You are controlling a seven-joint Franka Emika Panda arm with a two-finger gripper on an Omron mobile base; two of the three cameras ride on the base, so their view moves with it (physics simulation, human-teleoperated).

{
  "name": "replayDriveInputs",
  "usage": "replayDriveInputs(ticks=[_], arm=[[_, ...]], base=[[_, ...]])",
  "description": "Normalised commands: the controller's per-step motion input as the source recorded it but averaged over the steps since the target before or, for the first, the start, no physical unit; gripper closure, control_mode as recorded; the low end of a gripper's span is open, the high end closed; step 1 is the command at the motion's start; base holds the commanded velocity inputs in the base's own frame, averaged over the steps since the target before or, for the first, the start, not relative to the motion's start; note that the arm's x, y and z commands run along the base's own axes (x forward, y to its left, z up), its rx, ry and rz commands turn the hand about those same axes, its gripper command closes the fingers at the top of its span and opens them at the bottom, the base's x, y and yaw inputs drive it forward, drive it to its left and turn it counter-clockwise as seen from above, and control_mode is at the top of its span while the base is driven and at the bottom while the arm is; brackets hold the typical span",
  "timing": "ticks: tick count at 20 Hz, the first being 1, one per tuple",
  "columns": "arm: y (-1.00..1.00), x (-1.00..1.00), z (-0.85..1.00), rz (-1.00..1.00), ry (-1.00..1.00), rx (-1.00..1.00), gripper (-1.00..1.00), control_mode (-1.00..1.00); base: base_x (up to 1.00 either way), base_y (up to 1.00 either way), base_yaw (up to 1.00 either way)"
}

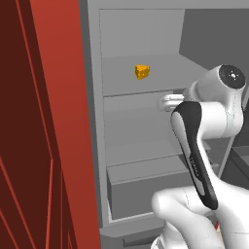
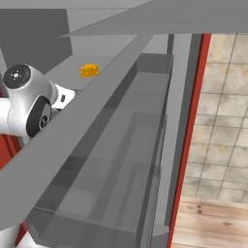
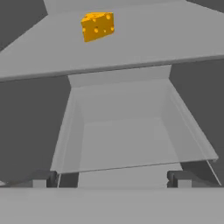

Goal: Take the cheese, fish, and potato from the fridge and place them on the plate on the dining counter to create an appetizer plate.

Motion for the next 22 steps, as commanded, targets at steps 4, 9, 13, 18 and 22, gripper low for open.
replayDriveInputs(ticks=[4,9,13,18,22], arm=[[0.0,0.17,0.12,0.0,-0.22,0.0,-1.0,-1.0],[0.0,0.08,0.45,0.0,-0.06,0.0,-1.0,-1.0],[0.0,0.01,0.5,0.0,0.0,0.0,-1.0,-1.0],[0.03,0.26,0.13,-0.03,0.0,0.0,-1.0,-1.0],[0.06,0.43,0.0,-0.02,0.0,0.0,-1.0,-1.0]], base=[[0.0,0.0,0.0],[0.0,0.0,0.0],[0.0,0.0,0.0],[0.0,0.0,0.0],[0.0,0.0,0.0]])
